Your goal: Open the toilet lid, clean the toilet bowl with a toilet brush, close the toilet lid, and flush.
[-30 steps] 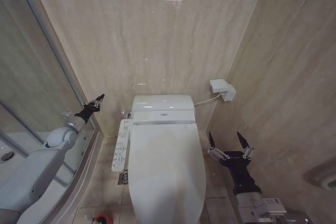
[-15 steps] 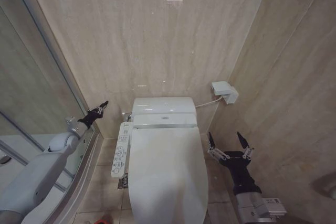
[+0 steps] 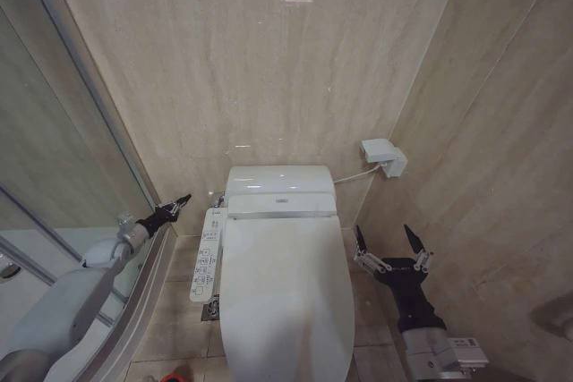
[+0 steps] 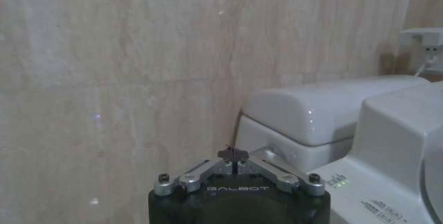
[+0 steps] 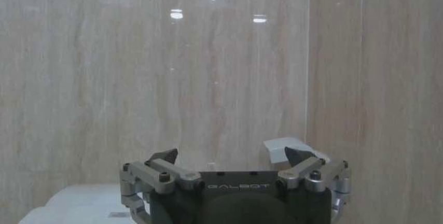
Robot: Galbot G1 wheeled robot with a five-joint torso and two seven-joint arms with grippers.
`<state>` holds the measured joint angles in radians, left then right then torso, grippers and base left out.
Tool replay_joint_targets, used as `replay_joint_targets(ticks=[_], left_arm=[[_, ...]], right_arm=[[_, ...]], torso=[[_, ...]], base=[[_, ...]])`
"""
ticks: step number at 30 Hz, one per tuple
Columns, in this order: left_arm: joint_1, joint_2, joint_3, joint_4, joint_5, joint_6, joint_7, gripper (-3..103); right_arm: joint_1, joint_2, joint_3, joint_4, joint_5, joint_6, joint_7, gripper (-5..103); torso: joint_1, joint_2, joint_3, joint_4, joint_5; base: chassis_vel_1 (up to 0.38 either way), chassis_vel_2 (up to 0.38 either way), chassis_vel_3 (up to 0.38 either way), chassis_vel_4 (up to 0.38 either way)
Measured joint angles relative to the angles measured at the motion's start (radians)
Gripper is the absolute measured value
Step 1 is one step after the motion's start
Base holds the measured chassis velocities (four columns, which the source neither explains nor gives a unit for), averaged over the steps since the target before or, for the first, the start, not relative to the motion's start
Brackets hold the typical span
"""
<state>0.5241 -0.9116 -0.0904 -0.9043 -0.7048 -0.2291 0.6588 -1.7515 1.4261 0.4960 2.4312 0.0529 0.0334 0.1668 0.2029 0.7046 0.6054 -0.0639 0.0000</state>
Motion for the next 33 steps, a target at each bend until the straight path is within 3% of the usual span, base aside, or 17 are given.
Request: replay_joint_targets(ticks=[14, 33], left_arm=[[-0.087, -0.078, 0.066, 0.1, 0.023, -0.01, 0.04, 0], [-0.138, -0.118, 0.098, 0.177, 0.05, -0.012, 0.071, 0]], right_arm=[[0.0, 0.0, 0.0, 0.0, 0.0, 0.0, 0.0, 100], [0.0, 0.0, 0.0, 0.0, 0.0, 0.0, 0.0, 100]], torso=[[0.0, 0.0, 0.0, -0.0003, 0.0], [0.0, 0.0, 0.0, -0.0003, 0.0]], base=[[0.0, 0.0, 0.0, 0.0], [0.0, 0.0, 0.0, 0.0]])
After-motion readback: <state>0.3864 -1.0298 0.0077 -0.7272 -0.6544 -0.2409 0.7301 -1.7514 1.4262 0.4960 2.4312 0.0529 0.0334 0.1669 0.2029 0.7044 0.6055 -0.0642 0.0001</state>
